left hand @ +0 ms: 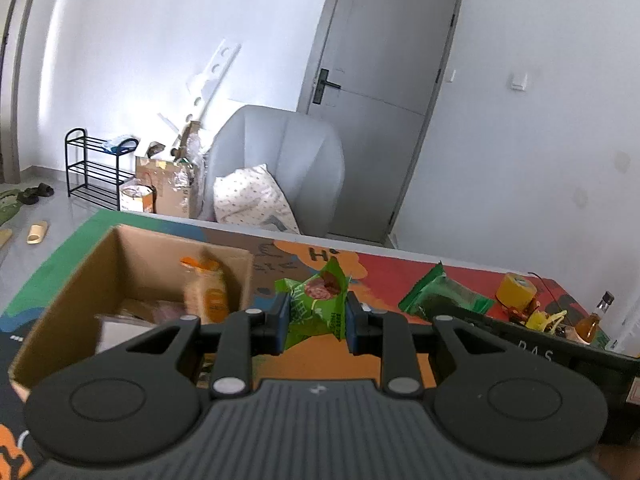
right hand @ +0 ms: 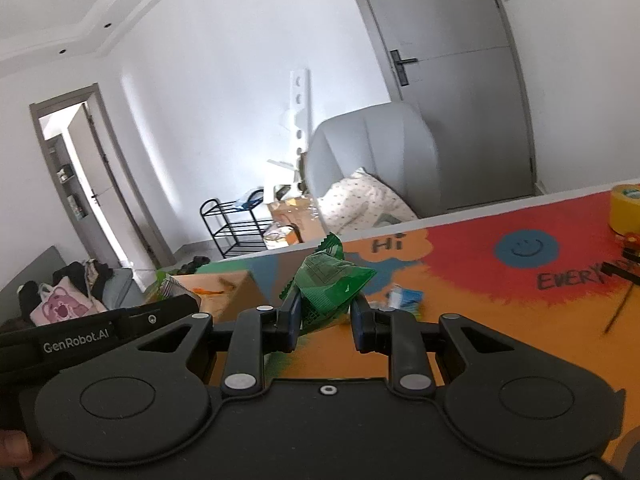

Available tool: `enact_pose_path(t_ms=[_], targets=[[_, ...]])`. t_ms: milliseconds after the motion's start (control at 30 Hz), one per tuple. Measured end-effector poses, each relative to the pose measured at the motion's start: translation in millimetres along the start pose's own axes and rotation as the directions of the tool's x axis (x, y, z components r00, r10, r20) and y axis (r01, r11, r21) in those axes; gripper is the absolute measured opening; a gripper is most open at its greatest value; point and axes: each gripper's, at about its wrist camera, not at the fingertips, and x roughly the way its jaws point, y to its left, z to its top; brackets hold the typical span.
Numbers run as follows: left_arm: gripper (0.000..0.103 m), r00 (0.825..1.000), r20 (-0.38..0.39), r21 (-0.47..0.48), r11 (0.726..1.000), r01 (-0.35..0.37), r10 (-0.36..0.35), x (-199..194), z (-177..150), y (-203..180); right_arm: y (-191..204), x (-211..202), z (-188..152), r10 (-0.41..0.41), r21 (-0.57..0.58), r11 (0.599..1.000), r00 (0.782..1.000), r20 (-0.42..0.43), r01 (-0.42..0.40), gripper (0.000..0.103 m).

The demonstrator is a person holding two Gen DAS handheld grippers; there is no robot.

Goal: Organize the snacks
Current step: 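Carry both held green packets over the cardboard box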

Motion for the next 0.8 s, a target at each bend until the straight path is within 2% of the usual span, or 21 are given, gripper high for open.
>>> enact_pose_path(t_ms=[333,800], targets=[[0.026,0.998,0.024,-0.040,0.998,-0.051,0.052,-24.4,8.3,37.6,34.8,8.3,0.4,0.056,-0.039,0.998,0.998,-0.011,-0.056,0.024],[0.026,0.994,0.009,-0.104,0.989,-0.108,0.109,-35.2,6.3,82.7,78.3,24.5,-5.3,0.115,-0.091,0.989,0.992,-0.047,-0.119,0.024]])
